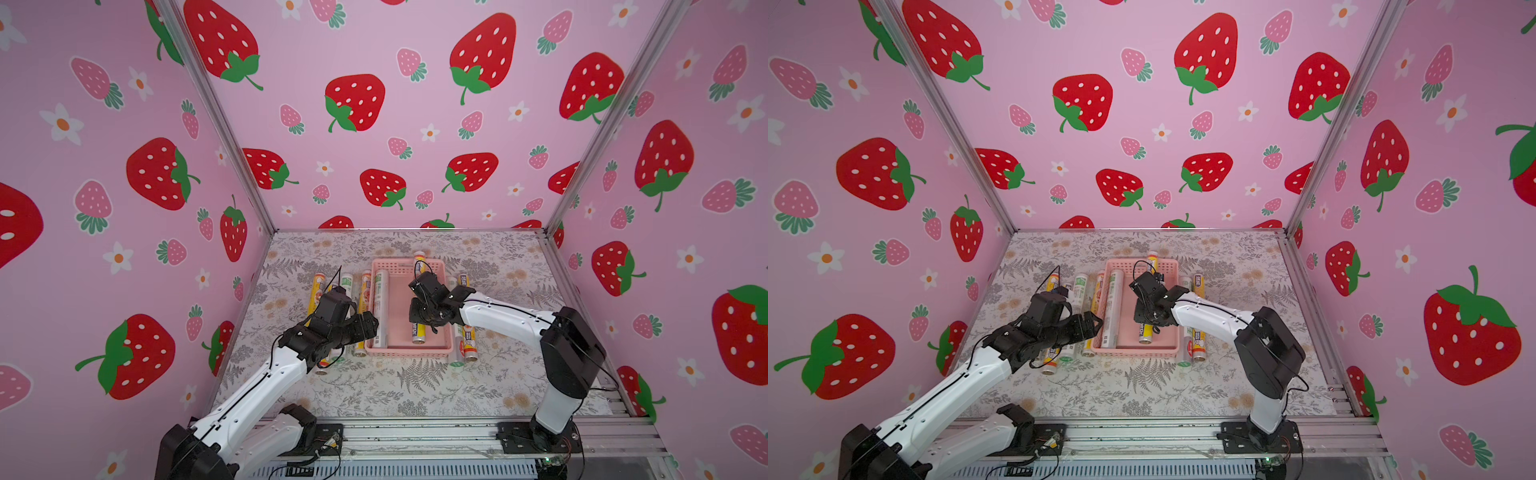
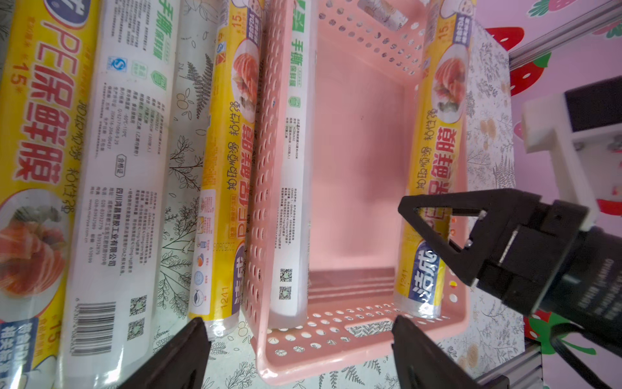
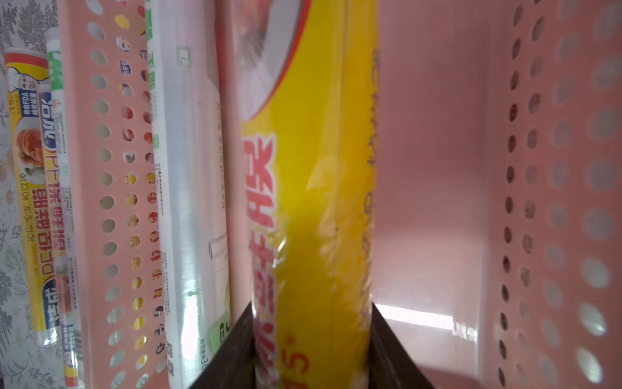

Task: Put the plastic wrap into the basket
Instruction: Place the plastic wrap in the basket.

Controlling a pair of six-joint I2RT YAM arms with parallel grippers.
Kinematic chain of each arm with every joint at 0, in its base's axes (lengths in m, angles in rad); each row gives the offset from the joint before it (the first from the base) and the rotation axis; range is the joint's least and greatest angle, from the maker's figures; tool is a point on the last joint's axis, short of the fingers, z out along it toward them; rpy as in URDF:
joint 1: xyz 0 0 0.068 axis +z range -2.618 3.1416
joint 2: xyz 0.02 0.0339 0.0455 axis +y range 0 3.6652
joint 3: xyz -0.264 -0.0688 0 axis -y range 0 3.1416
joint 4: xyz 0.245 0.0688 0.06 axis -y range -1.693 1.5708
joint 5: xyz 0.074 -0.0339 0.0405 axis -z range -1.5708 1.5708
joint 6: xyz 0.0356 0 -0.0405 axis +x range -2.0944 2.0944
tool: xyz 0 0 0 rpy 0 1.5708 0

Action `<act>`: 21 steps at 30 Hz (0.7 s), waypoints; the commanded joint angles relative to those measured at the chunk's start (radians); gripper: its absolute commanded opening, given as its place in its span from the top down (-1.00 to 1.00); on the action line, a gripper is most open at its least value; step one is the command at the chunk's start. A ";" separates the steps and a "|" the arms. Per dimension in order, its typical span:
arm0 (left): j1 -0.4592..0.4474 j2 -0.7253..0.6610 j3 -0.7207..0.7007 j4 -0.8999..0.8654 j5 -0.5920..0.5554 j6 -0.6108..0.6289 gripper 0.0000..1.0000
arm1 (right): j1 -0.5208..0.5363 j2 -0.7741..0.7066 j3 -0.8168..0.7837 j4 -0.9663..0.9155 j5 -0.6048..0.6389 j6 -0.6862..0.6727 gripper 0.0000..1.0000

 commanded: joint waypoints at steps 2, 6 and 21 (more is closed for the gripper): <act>0.003 -0.003 -0.019 0.027 -0.004 -0.011 -0.80 | 0.020 0.025 0.023 0.039 -0.018 0.064 0.60; 0.003 -0.010 -0.014 0.022 -0.011 -0.012 -0.80 | 0.027 0.072 0.037 0.049 -0.037 0.075 0.60; 0.003 -0.099 -0.039 0.019 -0.021 -0.035 -0.81 | 0.035 0.232 0.162 -0.037 -0.076 0.016 0.48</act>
